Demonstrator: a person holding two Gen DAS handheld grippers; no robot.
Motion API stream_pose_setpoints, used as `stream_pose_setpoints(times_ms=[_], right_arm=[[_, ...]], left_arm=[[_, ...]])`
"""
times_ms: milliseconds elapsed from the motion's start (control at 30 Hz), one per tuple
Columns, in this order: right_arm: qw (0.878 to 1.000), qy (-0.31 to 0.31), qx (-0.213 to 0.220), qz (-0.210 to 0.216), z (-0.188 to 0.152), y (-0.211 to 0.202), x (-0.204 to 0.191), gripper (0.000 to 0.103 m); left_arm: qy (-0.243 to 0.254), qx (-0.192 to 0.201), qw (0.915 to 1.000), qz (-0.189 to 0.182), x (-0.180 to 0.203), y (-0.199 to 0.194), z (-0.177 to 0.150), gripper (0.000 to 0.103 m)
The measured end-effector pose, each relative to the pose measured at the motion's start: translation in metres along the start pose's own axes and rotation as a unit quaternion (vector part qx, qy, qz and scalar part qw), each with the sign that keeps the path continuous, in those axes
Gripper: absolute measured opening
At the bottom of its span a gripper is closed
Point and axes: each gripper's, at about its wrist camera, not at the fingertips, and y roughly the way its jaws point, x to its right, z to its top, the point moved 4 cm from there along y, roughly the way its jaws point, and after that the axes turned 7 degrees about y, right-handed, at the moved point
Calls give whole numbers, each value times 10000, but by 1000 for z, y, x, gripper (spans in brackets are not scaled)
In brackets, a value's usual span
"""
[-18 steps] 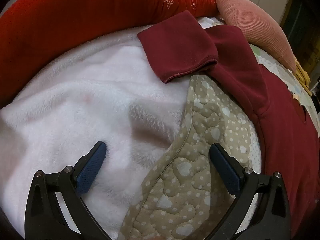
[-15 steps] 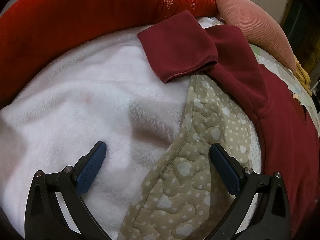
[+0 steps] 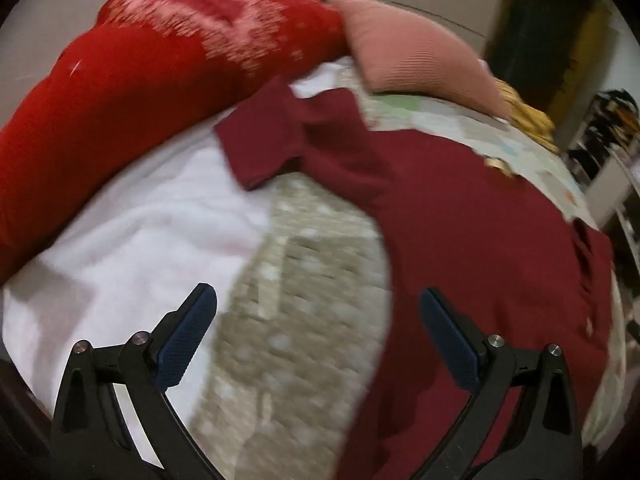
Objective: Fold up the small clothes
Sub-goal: 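Position both grippers above the dark red sweater spread on the bed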
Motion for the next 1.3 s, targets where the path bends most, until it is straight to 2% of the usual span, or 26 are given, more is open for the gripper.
stream_pose_setpoints(times_ms=[133,233,467,767,1300], right_arm=[[9989,-369,163,247,-15,-26,-45,103],[9971,-616,238,366,-24,-34,-79,103],[9948,-941,140,375,-36,-25,-136,103],[9945,-974,-17,376,-45,-11,-163,103],[9948,-954,-67,339,-45,-4,-173,103]], left_arm=[[157,72,9996,-210,30,-19,-8,102],[265,99,9994,-206,51,-22,-12,102],[422,109,9989,-181,74,-25,-19,102],[495,126,9985,-190,86,-23,-19,102],[580,89,9981,-205,91,-16,-16,102]])
